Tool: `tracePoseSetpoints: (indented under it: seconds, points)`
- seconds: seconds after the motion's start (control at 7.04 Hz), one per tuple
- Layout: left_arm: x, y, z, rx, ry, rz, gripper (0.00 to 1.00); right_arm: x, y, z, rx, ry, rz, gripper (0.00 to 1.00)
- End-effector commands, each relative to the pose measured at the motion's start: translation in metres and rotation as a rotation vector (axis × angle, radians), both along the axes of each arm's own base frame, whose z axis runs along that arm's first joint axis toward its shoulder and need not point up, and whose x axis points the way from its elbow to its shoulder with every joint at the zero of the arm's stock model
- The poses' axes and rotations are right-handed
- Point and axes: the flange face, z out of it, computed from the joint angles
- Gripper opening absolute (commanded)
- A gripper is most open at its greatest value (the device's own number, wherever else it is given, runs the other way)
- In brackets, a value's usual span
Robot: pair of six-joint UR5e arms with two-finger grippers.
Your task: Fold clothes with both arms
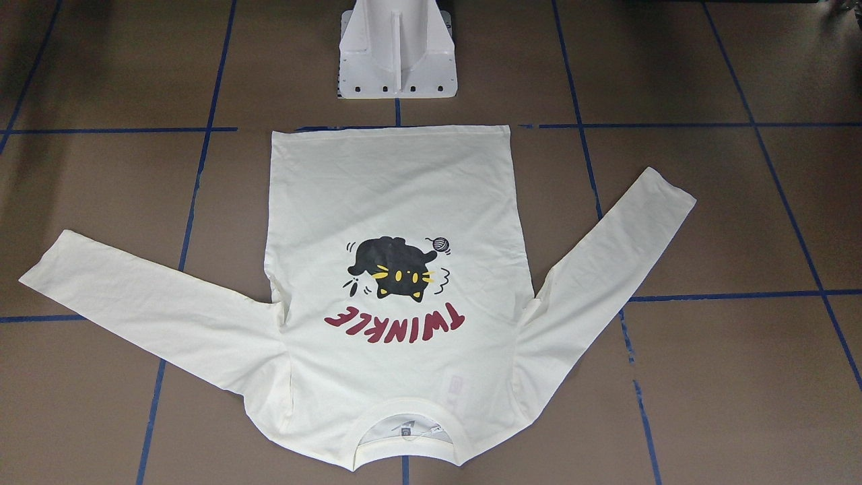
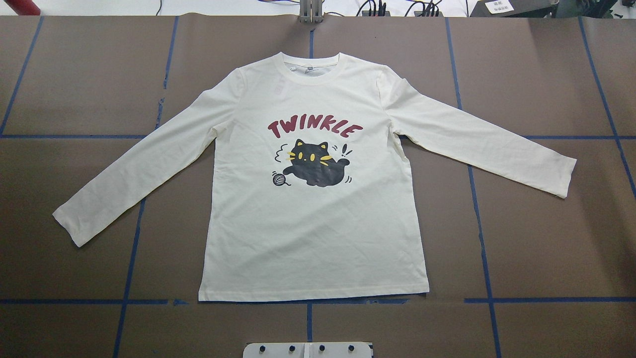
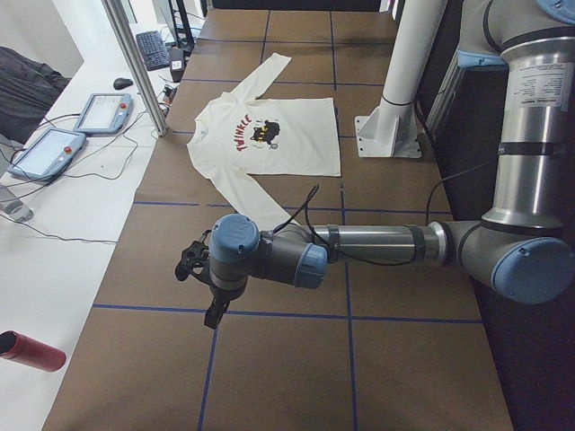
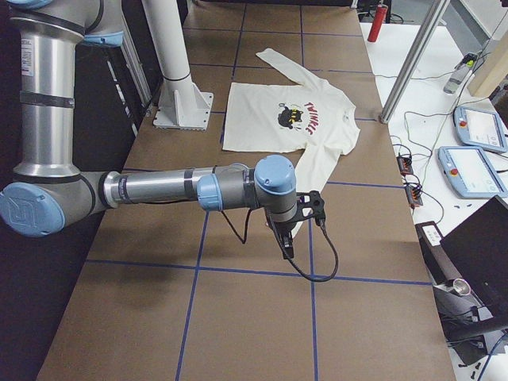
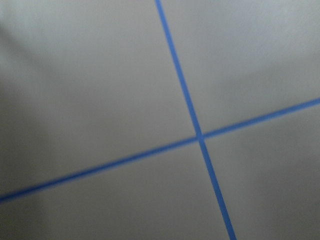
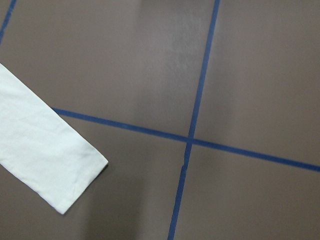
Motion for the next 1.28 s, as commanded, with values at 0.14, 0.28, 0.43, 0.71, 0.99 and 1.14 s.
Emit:
tracePoseSetpoints:
  seconds: [0.14,0.28,0.43,0.71,0.99,1.14]
  points:
    - [-0.002,-0.017,-0.036,0.240,0.029,-0.088,1.00,-0.001,-0.007,0.006,0.141,-0.013,-0.006,1.00]
    - [-0.002,-0.018,-0.037,0.247,0.030,-0.090,1.00,-0.005,-0.006,0.004,0.175,-0.056,-0.024,1.00]
    - [-0.002,-0.016,-0.037,0.248,0.031,-0.089,1.00,-0.030,-0.007,0.004,0.103,-0.108,-0.009,1.00]
    - [-0.002,-0.015,-0.038,0.250,0.031,-0.088,1.00,-0.096,-0.012,0.005,0.031,-0.186,0.079,1.00]
    - [-0.002,-0.014,-0.037,0.248,0.031,-0.089,1.00,-0.176,-0.015,0.043,0.042,-0.147,0.157,0.80]
    - [-0.002,-0.014,-0.035,0.248,0.031,-0.088,1.00,-0.192,-0.016,0.062,0.034,-0.132,0.145,0.76]
